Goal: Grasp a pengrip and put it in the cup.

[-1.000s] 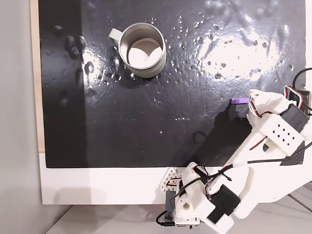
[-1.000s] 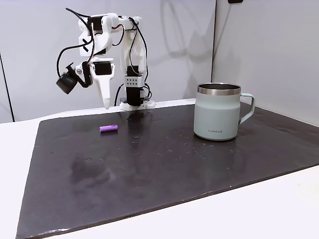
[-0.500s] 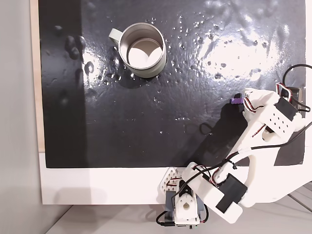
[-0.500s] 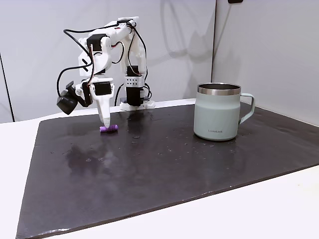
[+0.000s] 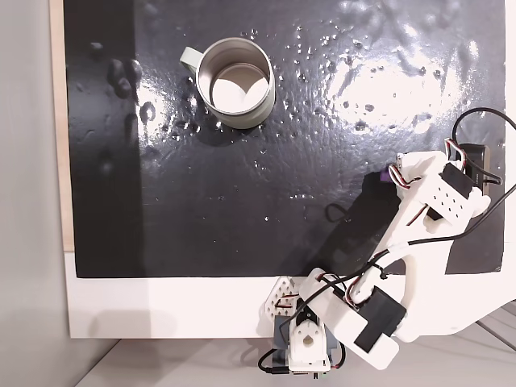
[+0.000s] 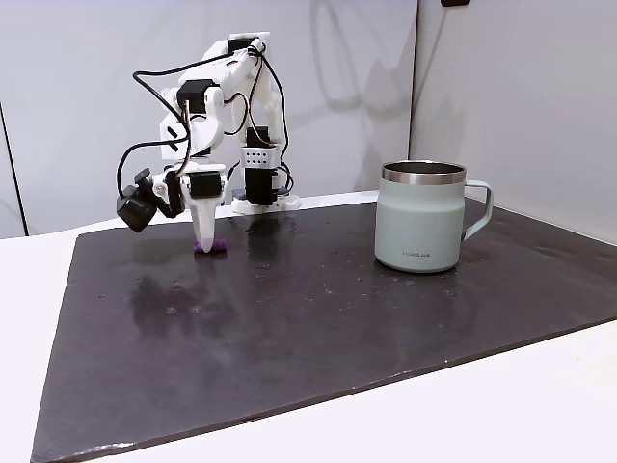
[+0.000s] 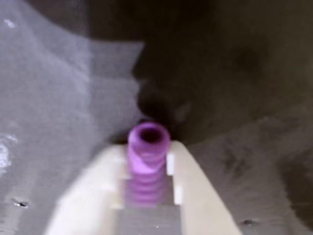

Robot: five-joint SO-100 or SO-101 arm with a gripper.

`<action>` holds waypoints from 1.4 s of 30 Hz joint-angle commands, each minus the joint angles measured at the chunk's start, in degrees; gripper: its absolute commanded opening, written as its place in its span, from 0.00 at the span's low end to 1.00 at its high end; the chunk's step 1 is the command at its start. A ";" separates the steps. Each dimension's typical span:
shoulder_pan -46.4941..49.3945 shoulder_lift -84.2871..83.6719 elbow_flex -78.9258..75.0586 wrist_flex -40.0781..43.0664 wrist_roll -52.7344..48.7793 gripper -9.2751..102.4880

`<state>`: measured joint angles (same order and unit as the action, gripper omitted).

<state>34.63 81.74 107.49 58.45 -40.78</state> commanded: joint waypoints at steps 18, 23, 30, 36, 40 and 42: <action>-3.60 30.67 -18.90 26.19 5.89 0.08; -5.98 35.24 -26.10 31.90 7.03 0.08; -14.50 35.68 -26.02 30.85 13.18 0.08; -24.79 33.05 -29.79 30.67 20.92 0.08; -31.20 30.50 -31.38 29.27 26.54 0.08; -34.19 28.56 -33.05 28.65 30.06 0.08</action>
<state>4.31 111.27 79.28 89.30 -15.12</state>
